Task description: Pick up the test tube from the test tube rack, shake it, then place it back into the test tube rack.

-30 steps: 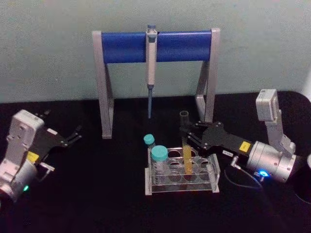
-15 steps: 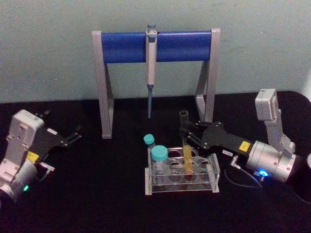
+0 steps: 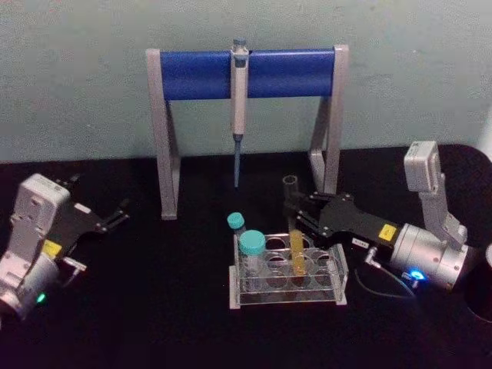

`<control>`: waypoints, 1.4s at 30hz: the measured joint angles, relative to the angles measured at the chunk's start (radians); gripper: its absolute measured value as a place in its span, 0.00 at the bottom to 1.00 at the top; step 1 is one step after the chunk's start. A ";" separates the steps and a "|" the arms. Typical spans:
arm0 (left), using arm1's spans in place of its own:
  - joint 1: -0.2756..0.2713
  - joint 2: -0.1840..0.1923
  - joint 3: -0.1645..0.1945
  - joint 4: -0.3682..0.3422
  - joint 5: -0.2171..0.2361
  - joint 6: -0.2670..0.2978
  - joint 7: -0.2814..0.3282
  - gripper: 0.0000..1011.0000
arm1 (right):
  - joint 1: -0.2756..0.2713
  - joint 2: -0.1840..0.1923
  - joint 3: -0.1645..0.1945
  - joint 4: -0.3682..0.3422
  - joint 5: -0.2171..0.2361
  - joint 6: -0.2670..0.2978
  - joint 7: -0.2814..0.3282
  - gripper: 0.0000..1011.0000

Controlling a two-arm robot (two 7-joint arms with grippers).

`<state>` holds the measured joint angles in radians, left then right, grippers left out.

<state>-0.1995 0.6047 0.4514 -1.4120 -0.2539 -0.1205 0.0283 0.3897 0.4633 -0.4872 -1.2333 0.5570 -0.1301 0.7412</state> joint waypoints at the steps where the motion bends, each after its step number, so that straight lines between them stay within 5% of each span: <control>1: 0.000 0.000 0.000 0.000 0.000 0.000 0.000 0.99 | 0.000 0.000 0.000 0.000 0.000 0.000 0.000 0.28; 25: 0.000 0.000 0.000 0.000 0.000 0.000 0.000 0.99 | 0.000 0.000 0.000 0.000 0.001 -0.001 0.001 0.99; 35: 0.000 0.000 0.000 0.000 0.000 0.000 0.000 0.99 | 0.000 0.000 0.000 -0.004 0.000 -0.003 -0.001 0.99; 42: 0.000 0.000 0.000 0.000 0.000 0.000 0.000 0.99 | -0.034 0.008 0.028 -0.075 -0.006 -0.041 -0.042 0.99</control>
<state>-0.1995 0.6047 0.4514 -1.4120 -0.2539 -0.1205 0.0283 0.3562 0.4708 -0.4597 -1.3085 0.5508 -0.1713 0.6991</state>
